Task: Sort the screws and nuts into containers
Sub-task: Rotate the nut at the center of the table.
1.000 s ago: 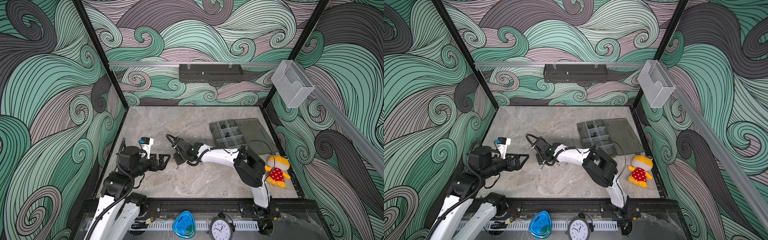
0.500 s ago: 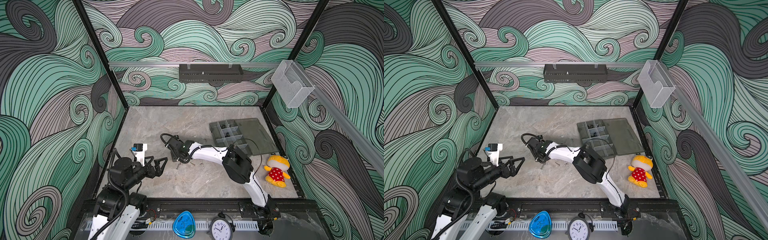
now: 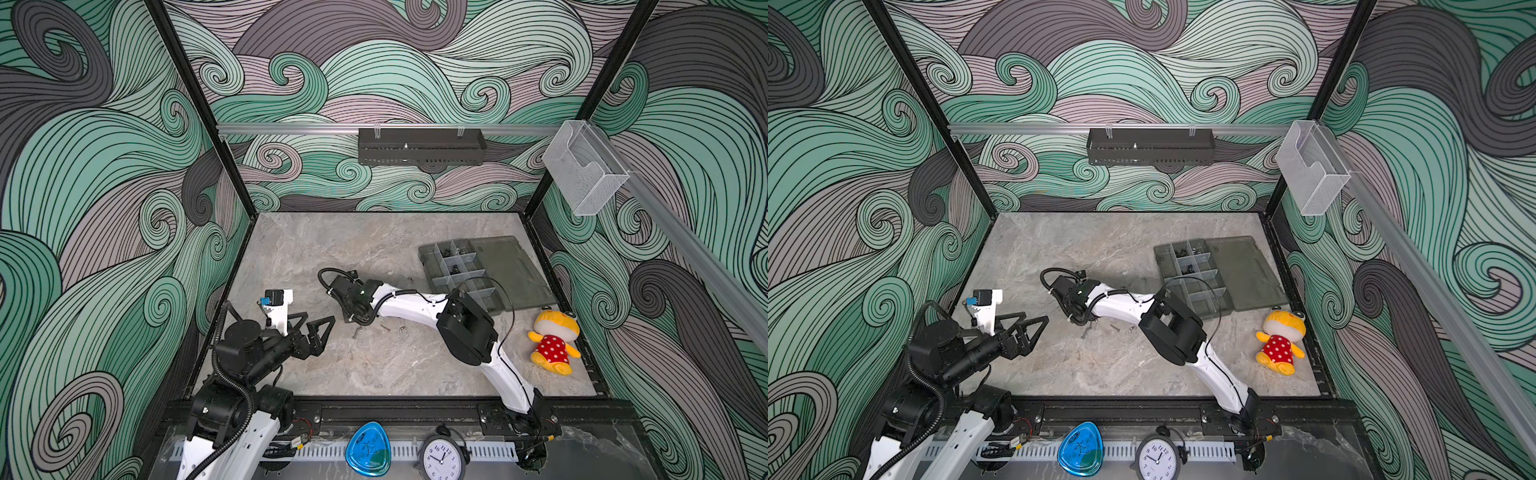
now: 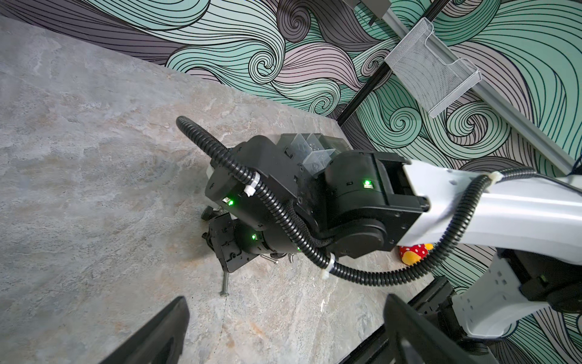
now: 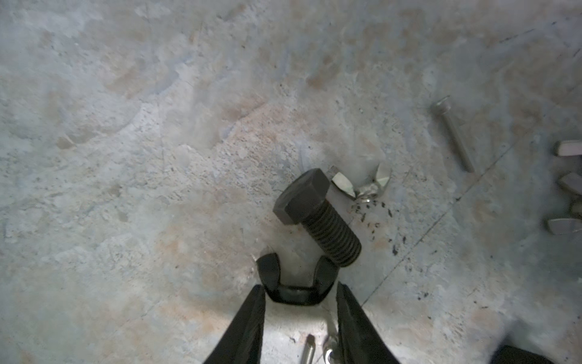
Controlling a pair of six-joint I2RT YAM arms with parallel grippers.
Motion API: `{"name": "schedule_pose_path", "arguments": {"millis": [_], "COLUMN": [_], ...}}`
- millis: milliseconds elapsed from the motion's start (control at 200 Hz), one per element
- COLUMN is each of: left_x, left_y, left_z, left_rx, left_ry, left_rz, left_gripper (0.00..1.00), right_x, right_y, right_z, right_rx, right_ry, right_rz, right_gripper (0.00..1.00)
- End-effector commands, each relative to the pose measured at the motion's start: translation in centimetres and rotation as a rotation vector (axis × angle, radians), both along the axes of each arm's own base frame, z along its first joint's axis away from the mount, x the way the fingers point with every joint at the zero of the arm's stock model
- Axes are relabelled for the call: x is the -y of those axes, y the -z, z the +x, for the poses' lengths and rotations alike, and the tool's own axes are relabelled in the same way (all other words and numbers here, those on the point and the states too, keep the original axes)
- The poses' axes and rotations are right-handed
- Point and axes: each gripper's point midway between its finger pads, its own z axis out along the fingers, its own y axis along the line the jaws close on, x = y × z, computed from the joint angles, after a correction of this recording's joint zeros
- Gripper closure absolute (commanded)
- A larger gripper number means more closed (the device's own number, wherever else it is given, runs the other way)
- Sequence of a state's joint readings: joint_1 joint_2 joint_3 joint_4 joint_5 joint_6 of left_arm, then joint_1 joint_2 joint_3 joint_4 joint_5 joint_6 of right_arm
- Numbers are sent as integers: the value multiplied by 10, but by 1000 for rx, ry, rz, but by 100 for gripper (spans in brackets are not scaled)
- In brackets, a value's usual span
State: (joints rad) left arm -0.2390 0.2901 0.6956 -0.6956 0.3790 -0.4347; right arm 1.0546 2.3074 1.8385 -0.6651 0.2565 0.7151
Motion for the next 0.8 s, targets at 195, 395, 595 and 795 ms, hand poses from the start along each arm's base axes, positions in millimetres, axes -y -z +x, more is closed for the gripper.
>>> {"name": "schedule_pose_path", "arguments": {"millis": [195, 395, 595, 795], "left_x": [5, 5, 5, 5], "left_y": [-4, -1, -2, -4], "left_z": [-1, 0, 0, -1], "left_rx": [7, -5, -7, 14], "left_ry": [27, 29, 30, 30], "left_rz": [-9, -5, -3, -10], "left_gripper": [1, 1, 1, 1], "right_x": [-10, -12, -15, -14], "right_y": [2, -1, -5, -9], "right_z": [1, 0, -7, -8], "right_rx": [7, 28, 11, 3], "right_ry": [-74, -188, -246, -307], "right_rz": [-10, -5, 67, 96], "right_gripper": [60, 60, 60, 60]}}
